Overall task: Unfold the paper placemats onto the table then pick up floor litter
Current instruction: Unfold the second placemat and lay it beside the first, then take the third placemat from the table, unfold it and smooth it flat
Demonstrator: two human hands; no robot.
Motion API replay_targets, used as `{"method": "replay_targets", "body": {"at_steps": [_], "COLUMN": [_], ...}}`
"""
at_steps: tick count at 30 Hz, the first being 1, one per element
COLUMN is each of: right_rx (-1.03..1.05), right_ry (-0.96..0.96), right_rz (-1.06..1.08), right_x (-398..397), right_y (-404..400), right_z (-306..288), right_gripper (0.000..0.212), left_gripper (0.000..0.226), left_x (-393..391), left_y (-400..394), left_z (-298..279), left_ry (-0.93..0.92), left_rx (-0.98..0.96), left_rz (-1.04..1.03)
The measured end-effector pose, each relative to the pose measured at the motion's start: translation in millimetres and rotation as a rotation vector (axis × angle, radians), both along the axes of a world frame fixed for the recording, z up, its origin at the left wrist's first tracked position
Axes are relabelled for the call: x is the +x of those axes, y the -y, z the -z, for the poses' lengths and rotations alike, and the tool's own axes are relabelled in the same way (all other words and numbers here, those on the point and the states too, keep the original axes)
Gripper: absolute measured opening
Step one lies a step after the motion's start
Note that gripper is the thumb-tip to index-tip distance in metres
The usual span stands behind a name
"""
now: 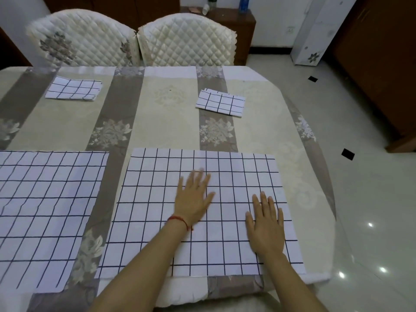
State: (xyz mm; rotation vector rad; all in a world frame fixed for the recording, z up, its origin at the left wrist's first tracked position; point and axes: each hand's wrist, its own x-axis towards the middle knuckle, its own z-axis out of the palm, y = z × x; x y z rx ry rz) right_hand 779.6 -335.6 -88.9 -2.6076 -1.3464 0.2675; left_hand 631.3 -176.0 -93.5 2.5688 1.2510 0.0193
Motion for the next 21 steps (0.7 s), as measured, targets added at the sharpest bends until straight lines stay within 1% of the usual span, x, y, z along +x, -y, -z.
{"method": "replay_targets", "body": {"at_steps": [2,3,4,6,8,11,12,14,16,19,21], "right_rx": [-0.011,-0.021,-0.023,0.003,0.018,0.085,0.131,0.182,0.189,0.182,0.176], "right_ry": [-0.020,-0.038,-0.057,-0.073,-0.155,-0.445,-0.491,-0.508,-0.493,-0.487,-0.505], "right_rz": [-0.002,-0.001,0.002,-0.018,-0.082,-0.146,-0.153,-0.152,-0.125,-0.037,0.060], "right_x": [-0.4,-1.3,-1.3,2.5,12.5,41.8,55.3,87.9,125.8,185.2,221.3], "right_y": [1.7,1.7,1.2,1.7,4.1,18.0,28.1,55.6,90.3,146.3,184.1], "right_z": [1.0,1.5,0.2,-1.5,-7.3,-31.9,-41.0,-55.8,-63.9,-71.9,-73.3], "right_gripper": [0.070,0.067,0.065,0.068,0.071,0.056,0.054,0.052,0.049,0.045,0.037], "left_gripper": [0.067,0.063,0.061,0.061,0.062,0.058,0.056,0.051,0.048,0.043,0.038], "left_x": [-19.4,-28.0,-33.2,-33.2,-19.5,21.4,38.9,76.9,115.6,170.0,201.4], "left_y": [-6.3,-6.7,-4.4,6.9,25.2,62.0,75.8,105.4,136.0,176.9,200.2], "left_z": [1.7,1.5,-0.3,-6.2,-15.6,-36.2,-43.5,-56.8,-67.6,-81.3,-89.0], "left_ry": [0.003,-0.001,-0.007,-0.020,-0.008,0.052,0.084,0.150,0.197,0.268,0.318], "left_rx": [0.000,-0.011,-0.027,-0.064,-0.081,-0.069,-0.066,-0.090,-0.157,-0.266,-0.311], "left_rz": [-0.226,-0.307,-0.369,-0.466,-0.508,-0.455,-0.414,-0.337,-0.297,-0.242,-0.209]}}
